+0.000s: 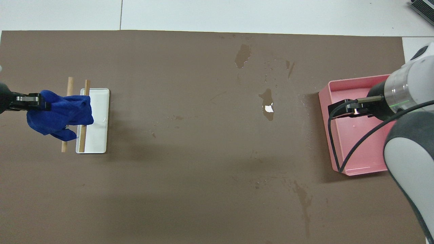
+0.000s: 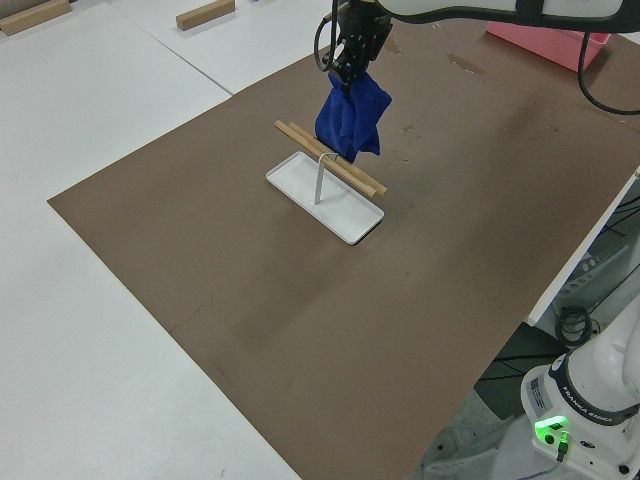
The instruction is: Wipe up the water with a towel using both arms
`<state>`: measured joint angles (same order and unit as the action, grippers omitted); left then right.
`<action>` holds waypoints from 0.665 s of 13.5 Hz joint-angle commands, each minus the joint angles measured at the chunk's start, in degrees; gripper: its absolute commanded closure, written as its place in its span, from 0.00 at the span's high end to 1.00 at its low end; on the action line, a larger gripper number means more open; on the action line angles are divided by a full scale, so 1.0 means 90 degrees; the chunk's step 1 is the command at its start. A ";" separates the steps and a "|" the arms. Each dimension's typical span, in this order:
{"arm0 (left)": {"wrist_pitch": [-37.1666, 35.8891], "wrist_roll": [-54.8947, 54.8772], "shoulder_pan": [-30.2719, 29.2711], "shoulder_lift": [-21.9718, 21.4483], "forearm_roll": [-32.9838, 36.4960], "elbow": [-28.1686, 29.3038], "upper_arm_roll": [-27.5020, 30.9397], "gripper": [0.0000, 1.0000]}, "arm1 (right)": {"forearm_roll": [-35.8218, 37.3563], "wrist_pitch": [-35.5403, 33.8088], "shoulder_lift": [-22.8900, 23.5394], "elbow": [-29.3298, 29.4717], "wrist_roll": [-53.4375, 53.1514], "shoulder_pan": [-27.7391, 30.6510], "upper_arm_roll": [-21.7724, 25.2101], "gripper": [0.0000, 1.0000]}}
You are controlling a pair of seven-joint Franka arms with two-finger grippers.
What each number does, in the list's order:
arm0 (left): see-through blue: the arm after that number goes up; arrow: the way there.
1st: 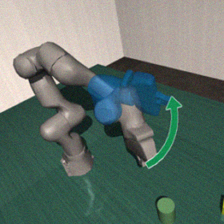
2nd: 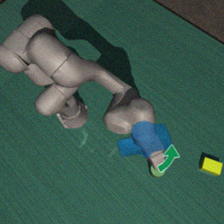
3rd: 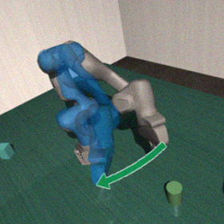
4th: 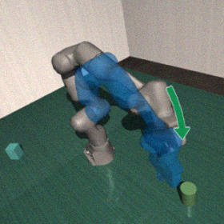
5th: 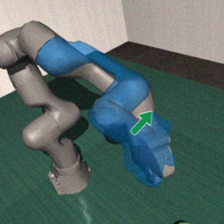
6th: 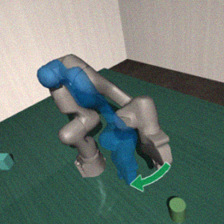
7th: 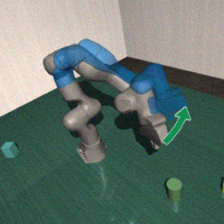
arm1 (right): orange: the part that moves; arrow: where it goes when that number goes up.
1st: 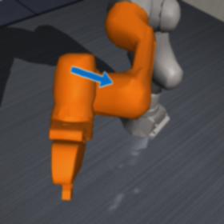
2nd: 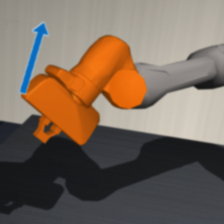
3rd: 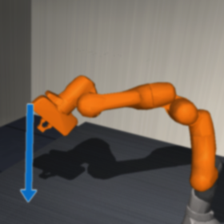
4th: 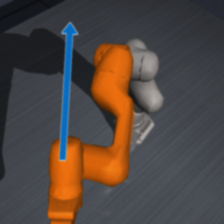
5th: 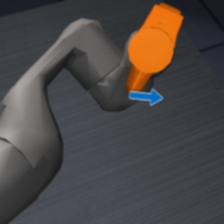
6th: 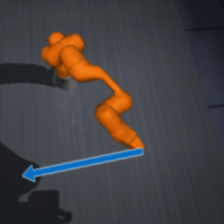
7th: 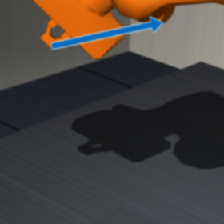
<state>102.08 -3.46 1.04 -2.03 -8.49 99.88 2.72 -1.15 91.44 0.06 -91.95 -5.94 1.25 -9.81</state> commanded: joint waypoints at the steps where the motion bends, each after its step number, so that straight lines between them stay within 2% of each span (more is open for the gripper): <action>1: -0.0530 0.0499 0.0021 0.0040 -0.0364 -0.0588 -0.0028 0.00 | -0.0136 0.0094 -0.0144 -0.0164 0.0104 0.0106 -0.0033 1.00; 9: -0.0912 0.1906 0.0021 0.0060 -0.0647 -0.0980 -0.0750 0.00 | -0.0136 0.0172 -0.0144 -0.0154 0.0094 0.0193 -0.0033 1.00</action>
<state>95.78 10.78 1.15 -2.18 -12.85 93.38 -2.83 -1.15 91.44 0.02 -91.95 -5.95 1.56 -9.79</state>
